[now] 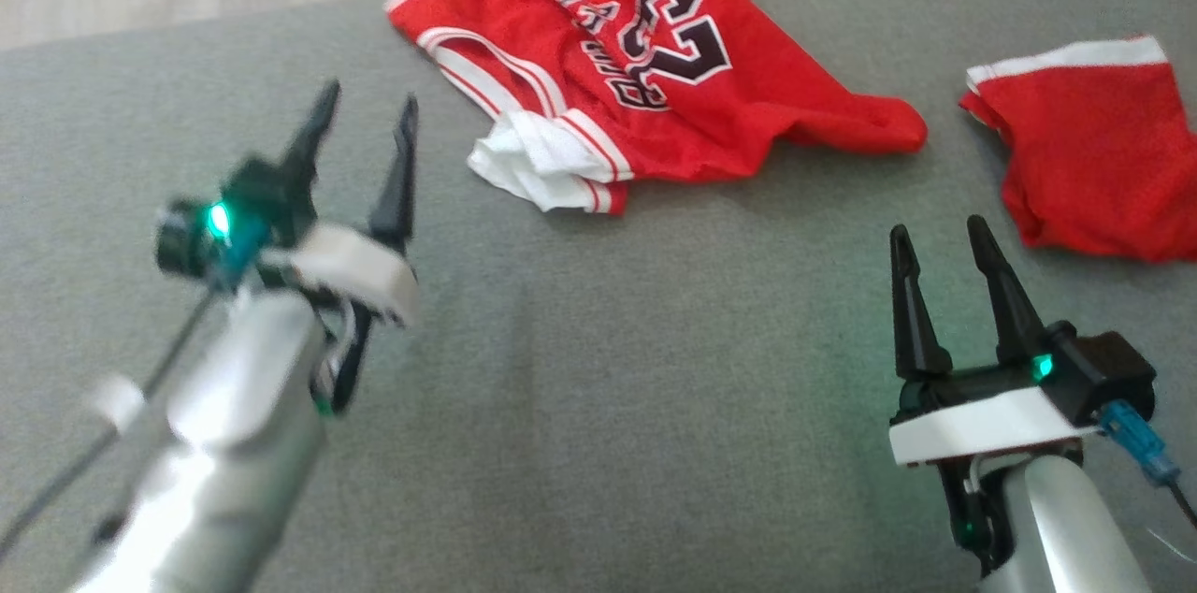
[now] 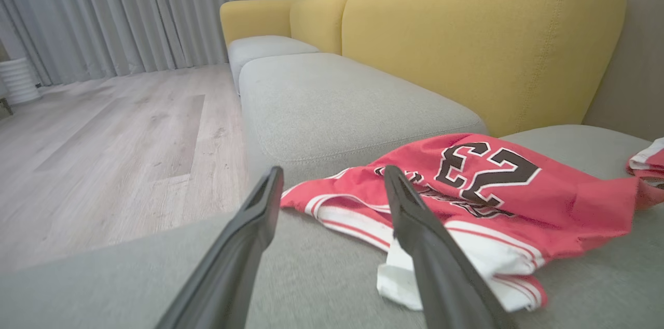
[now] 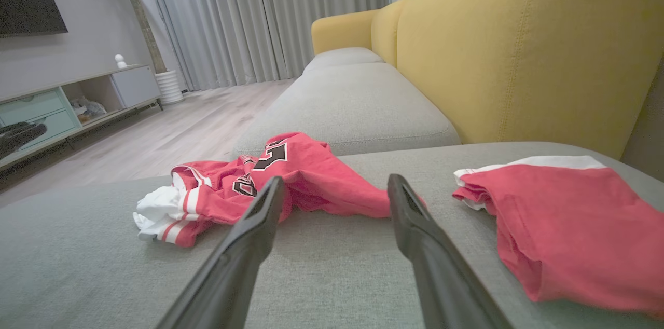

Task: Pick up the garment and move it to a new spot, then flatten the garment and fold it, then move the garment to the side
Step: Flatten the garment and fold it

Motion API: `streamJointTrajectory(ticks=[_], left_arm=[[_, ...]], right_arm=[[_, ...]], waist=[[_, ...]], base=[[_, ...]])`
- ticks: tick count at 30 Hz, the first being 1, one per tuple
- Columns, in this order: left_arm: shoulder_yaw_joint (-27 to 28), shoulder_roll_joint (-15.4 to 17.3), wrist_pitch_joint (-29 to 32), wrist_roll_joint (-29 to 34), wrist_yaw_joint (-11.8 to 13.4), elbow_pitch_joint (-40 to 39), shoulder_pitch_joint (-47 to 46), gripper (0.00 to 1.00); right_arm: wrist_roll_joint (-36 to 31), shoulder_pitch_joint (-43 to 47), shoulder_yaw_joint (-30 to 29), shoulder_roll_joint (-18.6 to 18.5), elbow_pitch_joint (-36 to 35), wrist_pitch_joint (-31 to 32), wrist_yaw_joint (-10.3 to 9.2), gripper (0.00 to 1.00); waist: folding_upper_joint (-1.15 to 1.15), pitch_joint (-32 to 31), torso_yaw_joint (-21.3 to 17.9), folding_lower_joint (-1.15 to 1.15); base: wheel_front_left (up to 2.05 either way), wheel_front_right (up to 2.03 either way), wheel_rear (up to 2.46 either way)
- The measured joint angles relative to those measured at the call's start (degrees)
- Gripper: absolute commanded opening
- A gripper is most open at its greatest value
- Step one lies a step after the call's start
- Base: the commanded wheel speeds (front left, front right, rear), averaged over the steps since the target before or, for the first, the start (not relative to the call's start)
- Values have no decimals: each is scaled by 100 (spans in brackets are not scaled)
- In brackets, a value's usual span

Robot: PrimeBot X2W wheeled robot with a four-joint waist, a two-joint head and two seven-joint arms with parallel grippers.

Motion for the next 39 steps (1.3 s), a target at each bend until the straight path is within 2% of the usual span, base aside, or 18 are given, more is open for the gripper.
streamJointTrajectory(ticks=[5, 10, 13, 21, 26, 34, 39], left_arm=[[176, -111, -12, -48, 312, -837, 1079, 100], [134, -99, -5, -69, 349, -1076, 1528, 100], [12, -77, 166, -1, 328, -1154, 1419, 100], [-428, 59, 1051, 210, -48, -805, 800, 100], [-478, 60, 1172, 205, -164, -580, 604, 100], [-656, 56, 1099, 547, -48, -120, 201, 100], [-945, 90, 890, 1111, 259, 191, -129, 100]], right_arm=[[-15, 133, -16, 1, 0, 0, 0, 100], [-15, 140, 45, 0, 0, 0, 0, 100], [-11, 132, 105, 2, -2, 0, 0, 100], [62, 112, 186, 1, -15, 0, 0, 100], [149, 58, 189, 1, -31, 0, 0, 100], [221, -23, 258, 1, -48, 0, 0, 100], [263, -24, 297, 1, -64, 0, 0, 100]], waist=[[0, -173, 170, -1], [0, -139, 168, 0], [0, -89, 83, 1], [0, 161, -307, 1], [0, 319, -519, 2], [0, 535, -820, 2], [0, 582, -911, 2]], base=[[0, 0, 0], [0, 0, 0], [0, 0, 0], [0, 0, 0], [0, 0, 0], [0, 0, 0], [0, 0, 0]])
